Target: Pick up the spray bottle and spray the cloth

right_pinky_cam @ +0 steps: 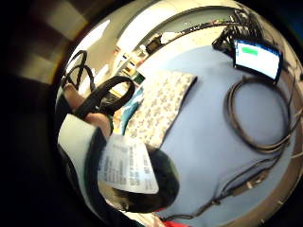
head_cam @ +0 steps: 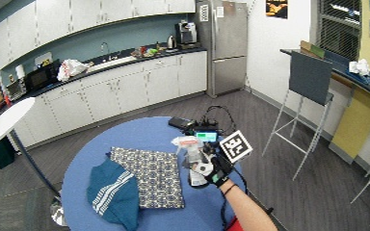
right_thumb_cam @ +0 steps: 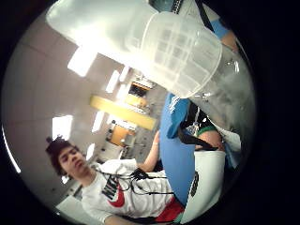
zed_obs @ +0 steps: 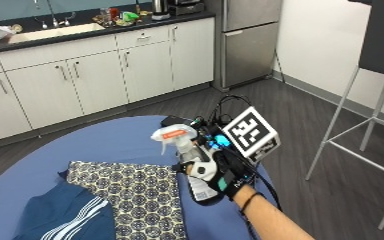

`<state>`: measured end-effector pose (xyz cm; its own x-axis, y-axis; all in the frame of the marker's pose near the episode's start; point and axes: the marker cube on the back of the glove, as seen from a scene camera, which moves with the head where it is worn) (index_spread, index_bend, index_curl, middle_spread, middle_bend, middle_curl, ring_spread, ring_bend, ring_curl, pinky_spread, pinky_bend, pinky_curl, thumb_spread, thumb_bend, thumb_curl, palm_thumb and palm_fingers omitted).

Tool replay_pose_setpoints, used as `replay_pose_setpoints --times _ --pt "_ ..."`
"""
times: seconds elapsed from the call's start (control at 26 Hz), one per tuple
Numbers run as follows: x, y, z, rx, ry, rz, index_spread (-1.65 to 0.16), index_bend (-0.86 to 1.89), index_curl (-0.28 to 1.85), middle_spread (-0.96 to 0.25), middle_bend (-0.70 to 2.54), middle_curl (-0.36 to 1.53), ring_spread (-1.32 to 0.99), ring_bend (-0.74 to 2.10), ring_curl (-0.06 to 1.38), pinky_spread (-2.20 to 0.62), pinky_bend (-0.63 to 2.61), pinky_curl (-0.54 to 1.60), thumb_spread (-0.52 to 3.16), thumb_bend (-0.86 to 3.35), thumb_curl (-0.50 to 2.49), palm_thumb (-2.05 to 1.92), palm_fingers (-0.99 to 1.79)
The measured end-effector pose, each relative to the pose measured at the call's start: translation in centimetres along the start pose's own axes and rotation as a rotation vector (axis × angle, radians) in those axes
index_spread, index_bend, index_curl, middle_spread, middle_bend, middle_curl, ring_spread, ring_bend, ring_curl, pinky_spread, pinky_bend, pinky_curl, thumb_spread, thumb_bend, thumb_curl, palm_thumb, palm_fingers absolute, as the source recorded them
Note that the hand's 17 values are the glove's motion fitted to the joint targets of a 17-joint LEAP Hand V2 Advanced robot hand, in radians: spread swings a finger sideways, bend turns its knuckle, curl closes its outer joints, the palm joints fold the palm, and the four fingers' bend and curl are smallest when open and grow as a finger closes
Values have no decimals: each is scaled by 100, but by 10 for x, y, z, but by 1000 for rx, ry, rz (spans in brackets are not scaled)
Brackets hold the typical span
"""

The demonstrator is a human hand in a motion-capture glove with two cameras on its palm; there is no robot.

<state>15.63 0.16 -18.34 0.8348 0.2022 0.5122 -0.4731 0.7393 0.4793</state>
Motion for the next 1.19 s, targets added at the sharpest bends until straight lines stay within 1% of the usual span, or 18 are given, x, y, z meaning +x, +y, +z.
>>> replay_pose_setpoints --times 0.19,0.38,0.54,0.65,1.0,1.19 --pt "-10 -41 26 -178 315 34 -26 10 21 -11 37 45 -12 60 42 -13 58 35 71 -2 52 102 121" --pt "1 -56 55 -323 519 92 -26 11 22 -11 39 46 -12 61 43 -15 59 35 68 -3 54 101 122" --pt "17 -57 65 -378 580 148 -26 11 23 -11 40 46 -12 62 43 -16 59 35 67 -3 55 101 121" --pt "23 -55 68 -404 617 163 -25 11 24 -11 40 47 -12 62 43 -16 59 35 66 -3 56 101 121" --pt "4 -68 93 -452 654 101 -25 11 25 -11 40 47 -11 63 43 -18 59 36 64 -3 58 101 121" --pt "1 -68 99 -475 666 91 -25 11 26 -11 40 47 -12 64 43 -18 59 36 63 -3 60 100 122"
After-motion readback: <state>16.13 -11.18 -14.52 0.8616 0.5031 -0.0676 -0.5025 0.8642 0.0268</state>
